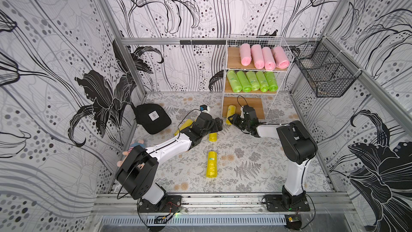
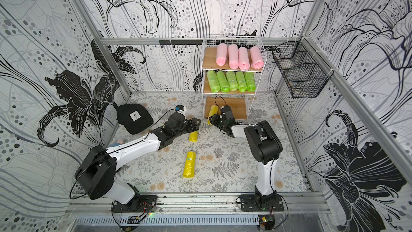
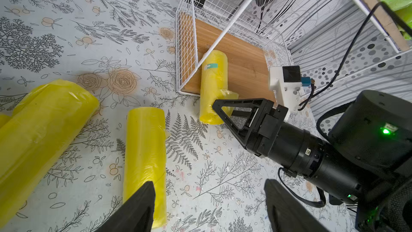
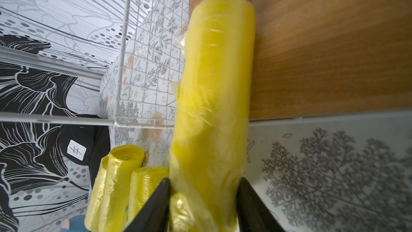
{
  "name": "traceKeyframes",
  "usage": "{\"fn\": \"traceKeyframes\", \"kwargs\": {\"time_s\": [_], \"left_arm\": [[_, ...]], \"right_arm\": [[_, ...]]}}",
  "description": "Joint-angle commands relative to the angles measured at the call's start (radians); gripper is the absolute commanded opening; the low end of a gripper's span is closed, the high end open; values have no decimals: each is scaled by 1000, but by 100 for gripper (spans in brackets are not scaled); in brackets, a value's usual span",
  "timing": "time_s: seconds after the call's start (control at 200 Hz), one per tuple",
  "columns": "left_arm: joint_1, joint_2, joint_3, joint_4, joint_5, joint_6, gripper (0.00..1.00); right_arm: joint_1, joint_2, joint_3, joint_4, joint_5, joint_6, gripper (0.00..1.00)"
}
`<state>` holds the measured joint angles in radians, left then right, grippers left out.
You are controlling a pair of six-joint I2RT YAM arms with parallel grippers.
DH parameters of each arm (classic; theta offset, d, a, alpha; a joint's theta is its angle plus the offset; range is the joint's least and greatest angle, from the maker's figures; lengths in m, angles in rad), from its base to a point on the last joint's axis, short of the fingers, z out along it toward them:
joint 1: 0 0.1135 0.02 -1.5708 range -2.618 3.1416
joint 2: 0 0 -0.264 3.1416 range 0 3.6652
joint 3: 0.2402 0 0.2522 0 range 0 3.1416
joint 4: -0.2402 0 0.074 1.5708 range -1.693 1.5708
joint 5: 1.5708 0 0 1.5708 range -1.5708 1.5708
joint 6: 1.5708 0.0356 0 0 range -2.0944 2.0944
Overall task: Sort the rolls of trash bags by color and place them on the shelf
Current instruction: Place the roll of trash bags on the shelf.
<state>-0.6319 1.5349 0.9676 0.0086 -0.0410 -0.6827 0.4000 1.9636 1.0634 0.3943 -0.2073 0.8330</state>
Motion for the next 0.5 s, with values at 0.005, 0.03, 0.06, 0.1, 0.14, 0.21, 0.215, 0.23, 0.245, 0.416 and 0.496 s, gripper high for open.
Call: {"fn": "traceKeyframes", "kwargs": {"time_s": [0.005,0.03,0.06,0.1,0.14,0.21,0.215,0.23,0.245,0.416,0.496], "left_arm": [[8,-31,-13,8,-22,25,80],[9,-32,-13,7,-23,26,80],[9,-34,-13,4,-25,28,80],[9,-39,-13,1,-28,31,80],[9,-42,-13,1,-30,34,80],[9,-46,-13,-5,-33,37,80],[9,-47,-13,-5,-33,37,80],[9,-49,-14,-7,-34,38,80],[9,-48,-15,-8,-34,38,80],[11,-57,-20,-10,-37,39,80],[10,-57,-20,-12,-37,40,80]], "right_arm": [[4,19,50,-52,48,-60,46],[5,23,59,-60,49,-66,45],[5,27,69,-63,52,-74,45],[5,36,85,-73,55,-88,45],[5,46,103,-87,58,-101,44],[5,62,129,-100,70,-131,44],[5,63,130,-100,70,-132,44],[4,66,135,-101,73,-136,43],[5,68,138,-102,76,-142,43],[5,94,182,-100,86,-209,43],[5,104,196,-96,95,-235,43]]}}
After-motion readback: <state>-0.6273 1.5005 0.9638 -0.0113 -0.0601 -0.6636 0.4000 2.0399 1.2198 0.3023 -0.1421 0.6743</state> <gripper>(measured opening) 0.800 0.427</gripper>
